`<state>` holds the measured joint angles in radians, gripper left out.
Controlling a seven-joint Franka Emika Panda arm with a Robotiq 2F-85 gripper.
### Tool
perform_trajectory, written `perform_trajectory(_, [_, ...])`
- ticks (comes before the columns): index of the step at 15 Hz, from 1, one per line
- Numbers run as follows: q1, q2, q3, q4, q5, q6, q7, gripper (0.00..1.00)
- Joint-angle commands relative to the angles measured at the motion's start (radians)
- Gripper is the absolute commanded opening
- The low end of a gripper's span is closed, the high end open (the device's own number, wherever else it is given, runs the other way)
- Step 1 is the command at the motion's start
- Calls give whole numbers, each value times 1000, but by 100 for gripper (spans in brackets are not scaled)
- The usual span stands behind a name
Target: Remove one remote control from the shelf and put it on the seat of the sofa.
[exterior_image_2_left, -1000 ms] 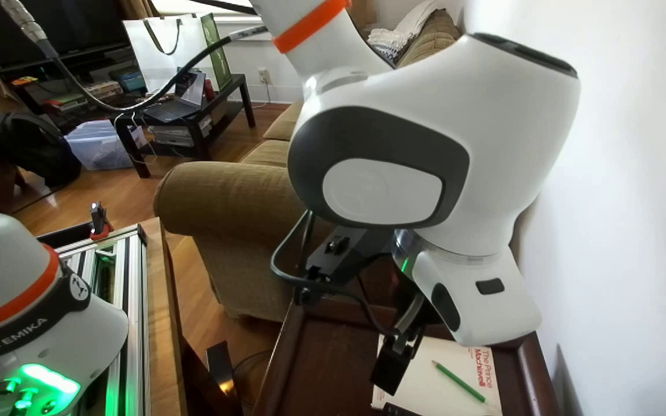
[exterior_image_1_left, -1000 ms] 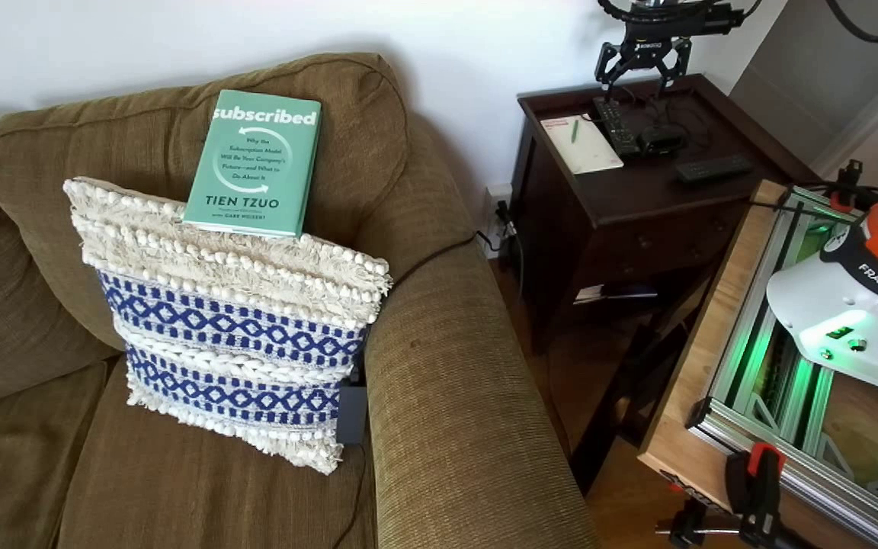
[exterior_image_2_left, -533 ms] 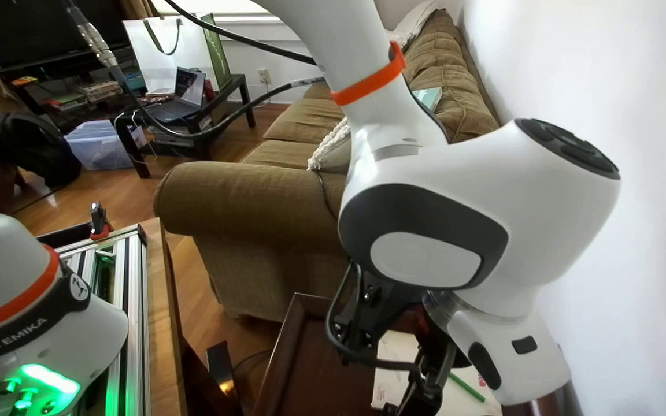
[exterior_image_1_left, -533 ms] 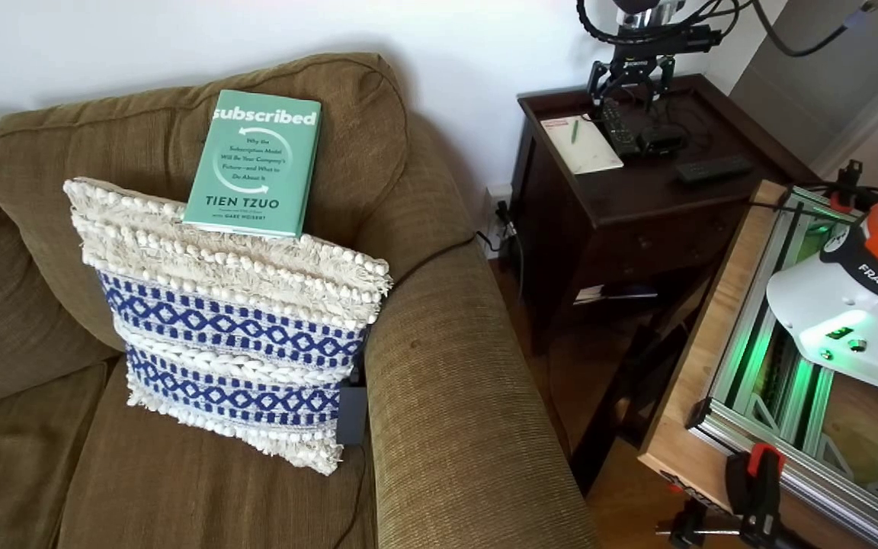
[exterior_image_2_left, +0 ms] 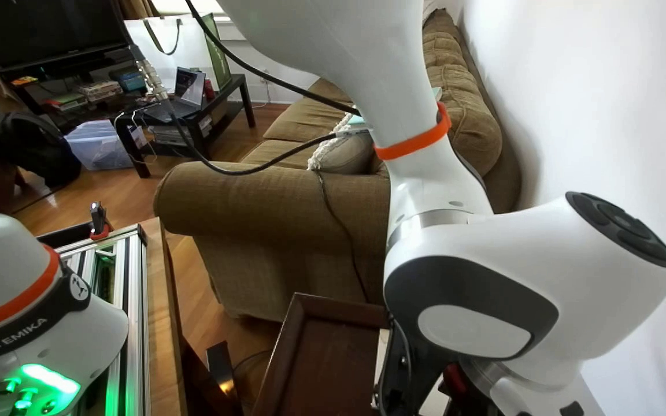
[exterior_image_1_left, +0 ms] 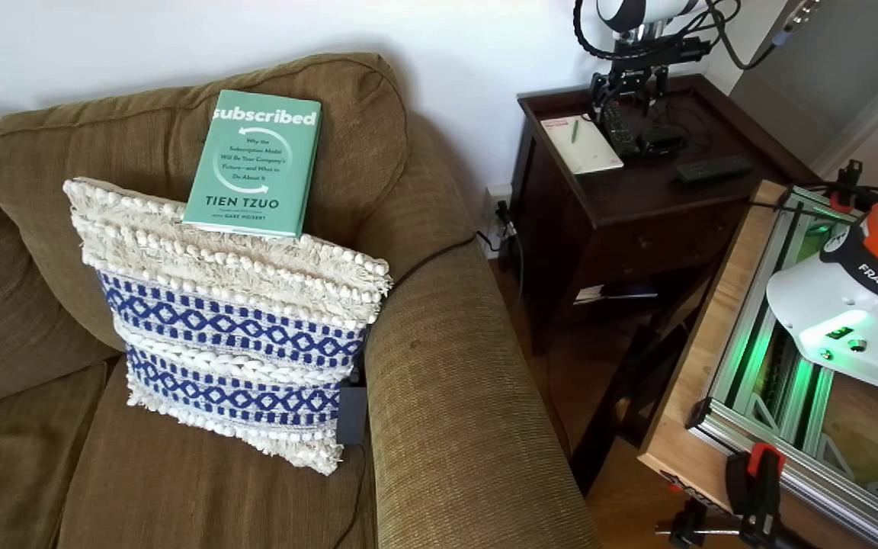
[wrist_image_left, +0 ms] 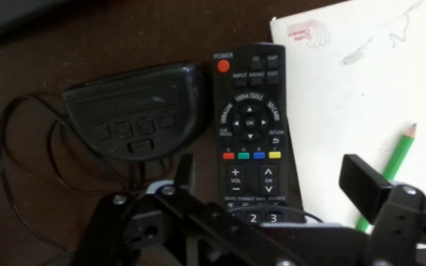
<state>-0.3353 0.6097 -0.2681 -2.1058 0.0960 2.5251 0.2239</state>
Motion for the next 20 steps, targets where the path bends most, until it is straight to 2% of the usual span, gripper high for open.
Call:
perform_trajectory(1, [-37,75,11,68,14,-6,-88,100])
perform_trajectory(6, [-73,129,26,118,25,-21,-149,100])
perform_trajectory(8, [-85,140,36,131,32,-31,-165,74])
perform_trajectory(12, [-93,157,46,153,43,-56,-174,42])
perform_trajectory(14, [-93,157,50,159,50,-72,-172,30])
perform_trajectory(20, [-45,108,8,132,39,-121,-93,30])
